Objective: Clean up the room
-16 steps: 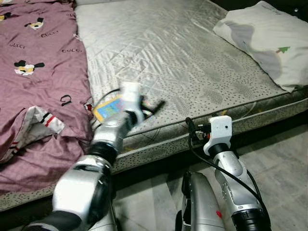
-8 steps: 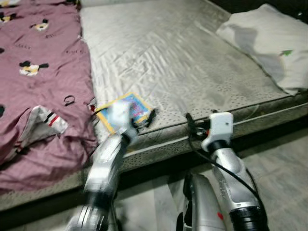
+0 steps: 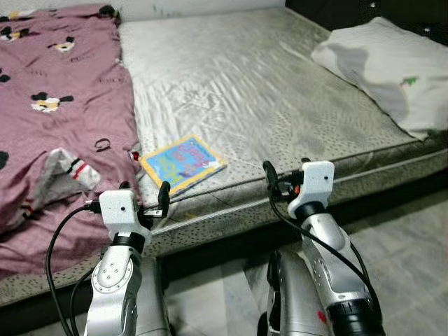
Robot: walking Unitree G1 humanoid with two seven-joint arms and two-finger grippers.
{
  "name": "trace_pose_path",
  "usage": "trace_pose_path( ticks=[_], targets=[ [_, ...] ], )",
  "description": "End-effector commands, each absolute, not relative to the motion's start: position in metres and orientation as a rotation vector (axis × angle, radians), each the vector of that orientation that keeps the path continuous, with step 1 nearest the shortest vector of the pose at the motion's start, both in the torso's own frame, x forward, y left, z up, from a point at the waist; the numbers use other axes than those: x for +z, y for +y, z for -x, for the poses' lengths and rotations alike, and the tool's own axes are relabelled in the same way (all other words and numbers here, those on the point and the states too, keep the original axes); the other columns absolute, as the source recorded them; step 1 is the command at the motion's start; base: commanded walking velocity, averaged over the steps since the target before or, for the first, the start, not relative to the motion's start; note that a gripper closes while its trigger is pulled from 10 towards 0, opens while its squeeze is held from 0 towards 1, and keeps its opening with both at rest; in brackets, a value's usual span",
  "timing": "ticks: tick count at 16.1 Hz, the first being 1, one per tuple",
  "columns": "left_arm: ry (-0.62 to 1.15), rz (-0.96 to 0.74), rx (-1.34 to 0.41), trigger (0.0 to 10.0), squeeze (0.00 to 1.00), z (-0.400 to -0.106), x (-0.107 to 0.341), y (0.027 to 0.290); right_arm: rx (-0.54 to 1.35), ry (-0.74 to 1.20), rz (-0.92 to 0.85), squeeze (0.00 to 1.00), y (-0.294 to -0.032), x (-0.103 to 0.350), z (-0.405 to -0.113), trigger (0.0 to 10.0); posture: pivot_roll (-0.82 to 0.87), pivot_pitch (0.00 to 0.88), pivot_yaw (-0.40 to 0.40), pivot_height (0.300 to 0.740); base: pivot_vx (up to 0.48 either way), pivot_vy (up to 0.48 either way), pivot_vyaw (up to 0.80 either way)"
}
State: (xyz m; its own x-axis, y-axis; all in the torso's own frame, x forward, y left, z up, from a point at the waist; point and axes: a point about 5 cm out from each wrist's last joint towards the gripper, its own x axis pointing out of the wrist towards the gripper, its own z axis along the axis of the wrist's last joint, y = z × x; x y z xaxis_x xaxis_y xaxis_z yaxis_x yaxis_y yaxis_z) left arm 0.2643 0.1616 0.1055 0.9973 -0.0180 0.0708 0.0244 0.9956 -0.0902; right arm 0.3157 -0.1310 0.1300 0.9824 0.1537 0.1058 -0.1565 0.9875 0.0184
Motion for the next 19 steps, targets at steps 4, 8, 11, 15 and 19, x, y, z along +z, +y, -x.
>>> trace_pose_path(
  ticks=[4,8,11,15,19],
  targets=[
    [-0.077,0.084,-0.024,10.0,0.0,-0.2652,0.112,0.1546,0.136,-0.183,-0.049,0.0,-0.1326,0.1547,-0.3247,10.0,0.02,0.024,0.017,0.522,0.0,0.0,0.0],
    [-0.069,0.088,-0.025,10.0,0.0,-0.2655,0.1135,0.1523,0.135,-0.181,-0.054,0.0,-0.1305,0.1529,-0.3248,10.0,0.02,0.005,0.025,0.569,0.0,0.0,0.0],
    [-0.064,0.08,-0.025,10.0,0.0,-0.2652,0.1126,0.1525,0.124,-0.182,-0.058,0.0,-0.1307,0.1522,-0.3255,10.0,0.02,0.0,0.034,0.597,0.0,0.0,0.0],
    [-0.071,0.07,-0.027,10.0,0.0,-0.2707,0.1161,0.1538,0.108,-0.187,-0.061,0.0,-0.1319,0.1529,-0.3276,10.0,0.02,0.0,0.044,0.644,0.0,0.0,0.0],
    [-0.067,0.062,-0.033,10.0,0.0,-0.272,0.1155,0.1536,0.104,-0.188,-0.058,0.0,-0.1323,0.1512,-0.3274,10.0,0.02,0.0,0.054,0.7,0.0,0.0,0.0]
  ],
)
